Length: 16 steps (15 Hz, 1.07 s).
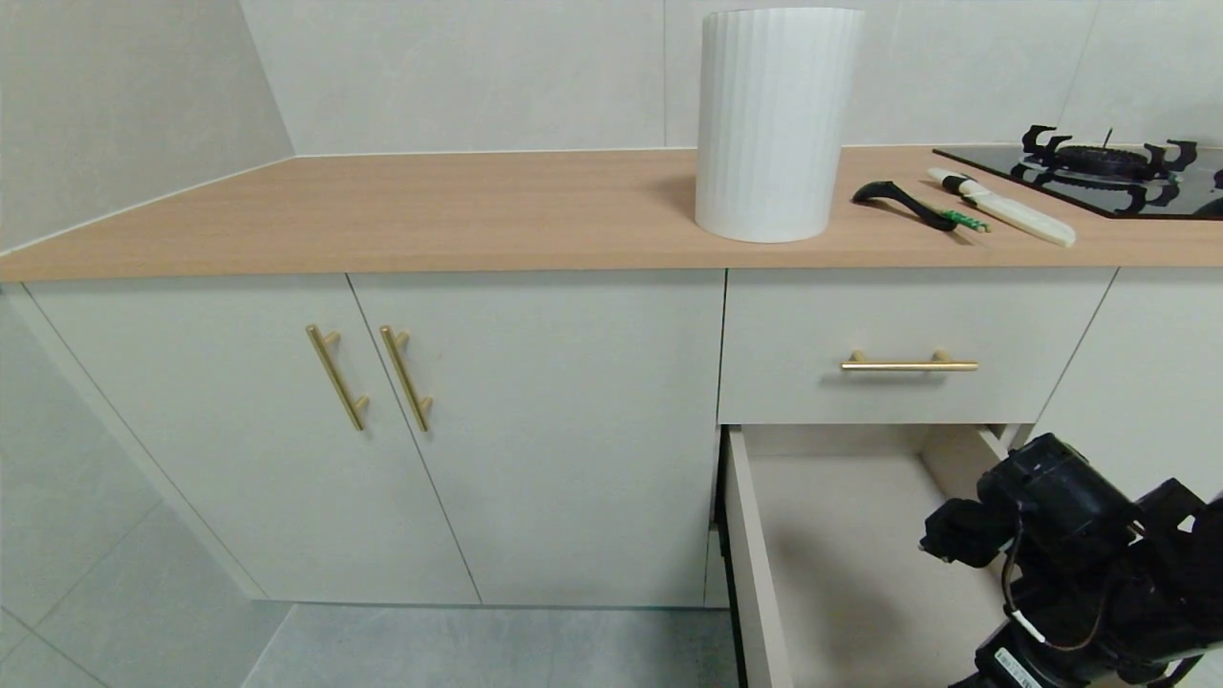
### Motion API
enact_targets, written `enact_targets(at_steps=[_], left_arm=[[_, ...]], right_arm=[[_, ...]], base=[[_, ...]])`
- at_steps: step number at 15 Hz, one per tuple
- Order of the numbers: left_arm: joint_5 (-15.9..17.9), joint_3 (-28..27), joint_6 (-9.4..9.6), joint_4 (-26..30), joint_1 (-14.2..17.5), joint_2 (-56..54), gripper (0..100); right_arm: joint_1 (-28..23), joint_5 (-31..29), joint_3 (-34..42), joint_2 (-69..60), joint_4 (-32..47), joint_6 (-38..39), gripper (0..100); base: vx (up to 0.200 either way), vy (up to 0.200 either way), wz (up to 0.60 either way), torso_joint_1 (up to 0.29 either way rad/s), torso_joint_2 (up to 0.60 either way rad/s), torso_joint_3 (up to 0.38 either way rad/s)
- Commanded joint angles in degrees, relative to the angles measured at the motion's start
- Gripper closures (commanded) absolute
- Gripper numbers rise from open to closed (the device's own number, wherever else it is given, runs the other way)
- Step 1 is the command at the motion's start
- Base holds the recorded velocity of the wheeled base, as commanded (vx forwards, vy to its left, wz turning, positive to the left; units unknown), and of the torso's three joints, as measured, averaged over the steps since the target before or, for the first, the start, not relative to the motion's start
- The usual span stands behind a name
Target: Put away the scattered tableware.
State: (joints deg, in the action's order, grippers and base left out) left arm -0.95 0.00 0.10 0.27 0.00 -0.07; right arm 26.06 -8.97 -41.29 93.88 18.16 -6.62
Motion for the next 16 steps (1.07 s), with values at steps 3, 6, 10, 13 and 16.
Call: enact_targets(at_steps=[3,6,10,13,16], left_arm=[[-0.02,0.00,-0.01,0.00,0.00,0.07,0],[-0.02,0.00,-0.01,0.00,0.00,0.07,0],[-0.02,0.00,-0.01,0.00,0.00,0.07,0],[-0.02,0.00,-0.01,0.00,0.00,0.07,0],[-0.02,0.00,-0.01,0.00,0.00,0.07,0]], right_arm=[[-0.84,-0.08,-5.20,1.39,-6.47,10.84,0],[-2.60,-0.61,-5.38,2.98,-18.69,18.31,0],[-3.04,-0.70,-5.03,2.98,-20.71,18.22,0],[-3.04,-1.14,-5.03,3.24,-20.71,18.22,0],[-3.04,-2.63,-5.12,3.50,-20.80,18.13,0]], base=[[0.000,0.000,0.00,0.000,0.00,0.000],[0.000,0.000,0.00,0.000,0.00,0.000],[0.000,0.000,0.00,0.000,0.00,0.000],[0.000,0.000,0.00,0.000,0.00,0.000],[0.000,0.000,0.00,0.000,0.00,0.000]])
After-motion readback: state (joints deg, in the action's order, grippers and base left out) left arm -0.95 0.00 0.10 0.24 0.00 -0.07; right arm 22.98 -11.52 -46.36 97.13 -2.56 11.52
